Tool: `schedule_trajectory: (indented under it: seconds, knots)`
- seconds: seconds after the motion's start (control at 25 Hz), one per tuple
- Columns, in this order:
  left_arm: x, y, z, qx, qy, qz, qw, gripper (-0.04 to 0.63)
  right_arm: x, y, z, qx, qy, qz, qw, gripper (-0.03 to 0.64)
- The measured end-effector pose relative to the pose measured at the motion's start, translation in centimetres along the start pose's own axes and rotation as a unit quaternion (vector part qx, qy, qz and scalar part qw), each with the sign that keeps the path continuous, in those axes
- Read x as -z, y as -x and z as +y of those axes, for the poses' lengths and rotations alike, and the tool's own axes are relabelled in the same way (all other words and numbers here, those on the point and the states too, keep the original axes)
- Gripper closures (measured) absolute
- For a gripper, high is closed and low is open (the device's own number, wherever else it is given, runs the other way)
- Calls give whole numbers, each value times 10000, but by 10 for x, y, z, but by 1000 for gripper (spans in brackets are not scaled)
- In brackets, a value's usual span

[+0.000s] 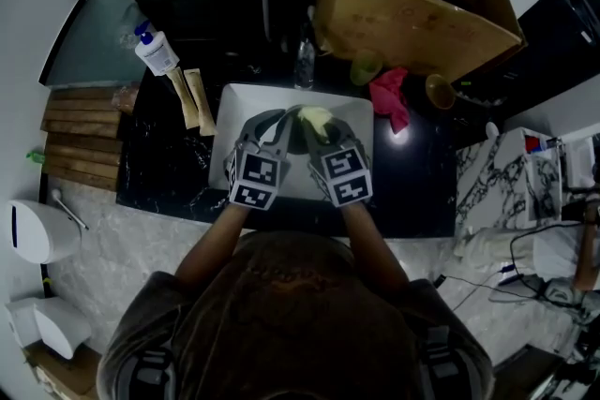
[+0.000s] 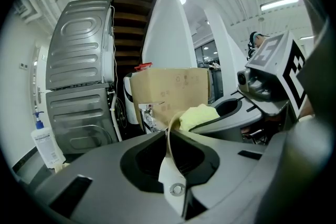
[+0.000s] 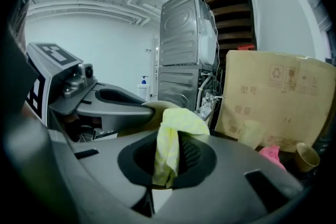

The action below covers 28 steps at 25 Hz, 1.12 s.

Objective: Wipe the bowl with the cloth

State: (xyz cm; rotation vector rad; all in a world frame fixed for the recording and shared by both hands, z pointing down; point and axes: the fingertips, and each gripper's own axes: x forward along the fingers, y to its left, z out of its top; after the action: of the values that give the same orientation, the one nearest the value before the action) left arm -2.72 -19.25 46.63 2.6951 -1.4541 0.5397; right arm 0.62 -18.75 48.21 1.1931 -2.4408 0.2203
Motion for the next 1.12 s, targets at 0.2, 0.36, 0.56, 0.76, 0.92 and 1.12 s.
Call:
schedule_trajectory:
  seconds: [0.2, 0.36, 0.56, 0.76, 0.92, 1.12]
  knots:
    - [2, -2, 1, -18, -52, 28, 10000, 557, 13, -2, 3, -64, 142, 306, 9994, 597]
    - [6, -2, 4, -54, -13, 43, 10000, 555, 24, -5, 9, -215, 189, 524, 9982, 597]
    - [5, -4, 7, -65, 21, 8, 10000, 555, 33, -7, 18, -454, 103, 636, 9969, 597]
    - [5, -5, 8, -54, 63, -11, 10000, 555, 39, -7, 34, -796, 93, 689, 9944, 597]
    - [3, -4, 9, -25, 63, 35, 10000, 552, 40, -9, 50, -1149, 126, 663, 9911, 597]
    - [9, -4, 10, 8, 104, 122, 9999, 561, 32, -3, 42, -1059, 276, 504, 9927, 597]
